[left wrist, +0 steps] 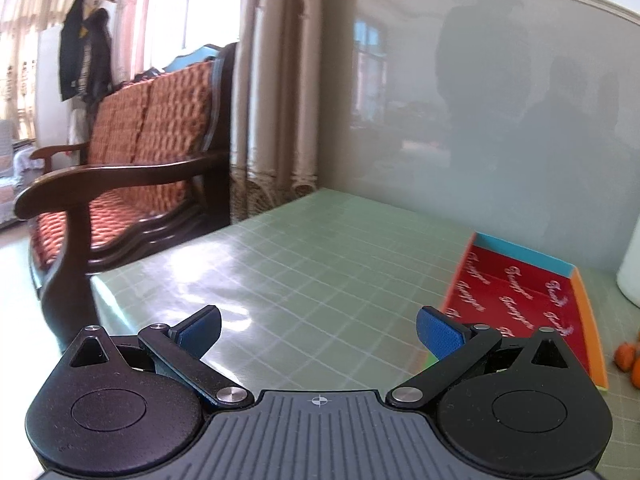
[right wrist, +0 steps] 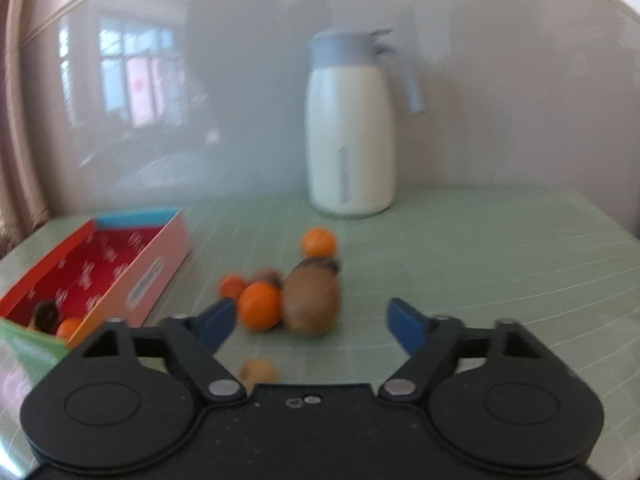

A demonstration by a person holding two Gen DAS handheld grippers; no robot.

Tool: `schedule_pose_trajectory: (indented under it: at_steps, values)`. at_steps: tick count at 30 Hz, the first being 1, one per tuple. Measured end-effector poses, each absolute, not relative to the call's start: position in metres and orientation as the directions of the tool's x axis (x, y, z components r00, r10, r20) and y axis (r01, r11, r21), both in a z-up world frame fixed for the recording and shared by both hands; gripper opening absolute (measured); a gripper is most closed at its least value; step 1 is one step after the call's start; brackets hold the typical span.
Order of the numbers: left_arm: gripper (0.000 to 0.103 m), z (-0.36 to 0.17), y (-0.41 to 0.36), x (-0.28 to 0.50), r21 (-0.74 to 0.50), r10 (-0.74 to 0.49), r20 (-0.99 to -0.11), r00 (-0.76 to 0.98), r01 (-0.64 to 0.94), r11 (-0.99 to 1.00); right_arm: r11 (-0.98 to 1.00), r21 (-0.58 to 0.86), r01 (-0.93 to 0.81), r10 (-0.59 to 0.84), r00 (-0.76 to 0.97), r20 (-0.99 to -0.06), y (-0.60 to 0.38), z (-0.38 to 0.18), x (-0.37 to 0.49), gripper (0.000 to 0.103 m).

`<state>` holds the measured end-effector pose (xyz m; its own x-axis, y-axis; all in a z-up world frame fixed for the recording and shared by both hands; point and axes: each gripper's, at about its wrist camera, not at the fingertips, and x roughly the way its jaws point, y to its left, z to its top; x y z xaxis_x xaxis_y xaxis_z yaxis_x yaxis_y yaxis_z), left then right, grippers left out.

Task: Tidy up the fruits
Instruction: 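Withdraw the left tool while the right gripper reaches for the small brown fruit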

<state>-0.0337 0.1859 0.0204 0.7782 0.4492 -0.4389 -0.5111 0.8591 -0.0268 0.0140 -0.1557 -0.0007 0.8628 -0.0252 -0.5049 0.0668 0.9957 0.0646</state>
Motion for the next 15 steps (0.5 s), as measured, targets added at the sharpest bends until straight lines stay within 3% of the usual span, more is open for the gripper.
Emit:
schedule_pose_trajectory:
  at_steps: [6,15]
  values:
    - [0.103,0.021,0.209,-0.046,-0.047,0.489,-0.427,0.76,-0.559,0.828,0.995,0.091,0.036,0.022,0.82,-0.573,-0.146,-0.011,0.024,0.045]
    - [0.103,0.02,0.232,-0.053,-0.081,0.501,-0.443,0.743,-0.59,0.804,0.997,0.08,0.018,0.036,0.785,-0.618,-0.137,-0.024,0.033,0.034]
